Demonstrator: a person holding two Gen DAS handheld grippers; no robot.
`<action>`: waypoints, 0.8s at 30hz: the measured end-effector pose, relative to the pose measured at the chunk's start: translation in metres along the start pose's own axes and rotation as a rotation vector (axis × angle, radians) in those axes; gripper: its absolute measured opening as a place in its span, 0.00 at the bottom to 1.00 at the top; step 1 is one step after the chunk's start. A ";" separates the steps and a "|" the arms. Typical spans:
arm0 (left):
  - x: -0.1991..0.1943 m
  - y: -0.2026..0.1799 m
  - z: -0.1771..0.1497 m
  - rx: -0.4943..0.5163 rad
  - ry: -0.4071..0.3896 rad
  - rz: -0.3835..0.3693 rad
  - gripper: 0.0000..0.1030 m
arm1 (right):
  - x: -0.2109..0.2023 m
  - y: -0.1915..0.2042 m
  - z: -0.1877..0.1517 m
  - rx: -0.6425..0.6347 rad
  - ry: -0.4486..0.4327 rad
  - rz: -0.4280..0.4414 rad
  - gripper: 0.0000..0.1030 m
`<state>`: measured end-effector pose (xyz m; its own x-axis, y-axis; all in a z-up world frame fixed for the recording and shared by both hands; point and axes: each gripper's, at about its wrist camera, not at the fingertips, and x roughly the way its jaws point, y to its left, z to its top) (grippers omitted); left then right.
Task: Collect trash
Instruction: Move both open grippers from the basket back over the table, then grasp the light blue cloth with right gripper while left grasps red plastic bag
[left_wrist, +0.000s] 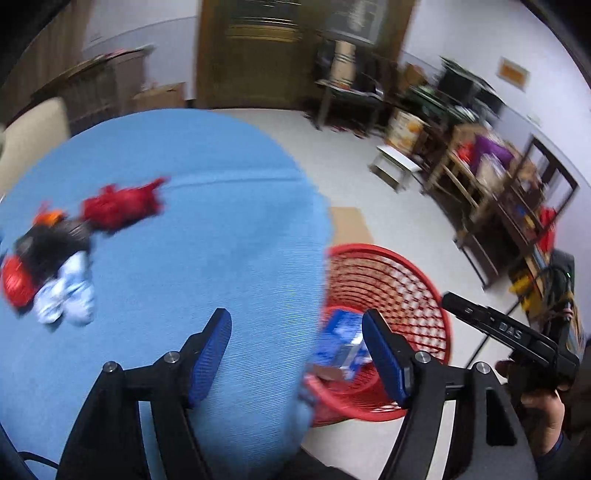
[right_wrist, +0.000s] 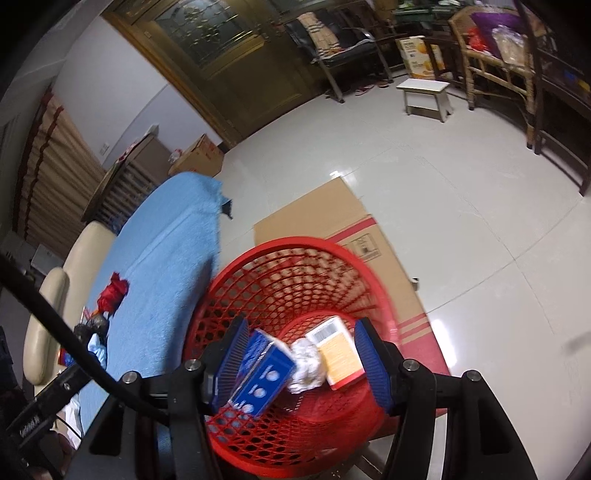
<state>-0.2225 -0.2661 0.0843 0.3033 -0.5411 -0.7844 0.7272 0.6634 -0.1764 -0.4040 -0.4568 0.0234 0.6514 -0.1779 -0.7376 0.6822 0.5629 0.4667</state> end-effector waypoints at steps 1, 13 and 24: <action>-0.002 0.009 -0.001 -0.021 -0.006 0.008 0.72 | 0.001 0.005 -0.001 -0.009 0.003 0.002 0.61; -0.055 0.163 -0.058 -0.372 -0.095 0.188 0.72 | 0.029 0.131 -0.024 -0.248 0.079 0.093 0.61; -0.085 0.236 -0.090 -0.561 -0.153 0.264 0.72 | 0.092 0.295 -0.063 -0.516 0.174 0.251 0.61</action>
<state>-0.1316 -0.0169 0.0554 0.5427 -0.3624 -0.7577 0.1957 0.9319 -0.3056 -0.1641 -0.2566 0.0626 0.6784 0.1212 -0.7246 0.2369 0.8975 0.3719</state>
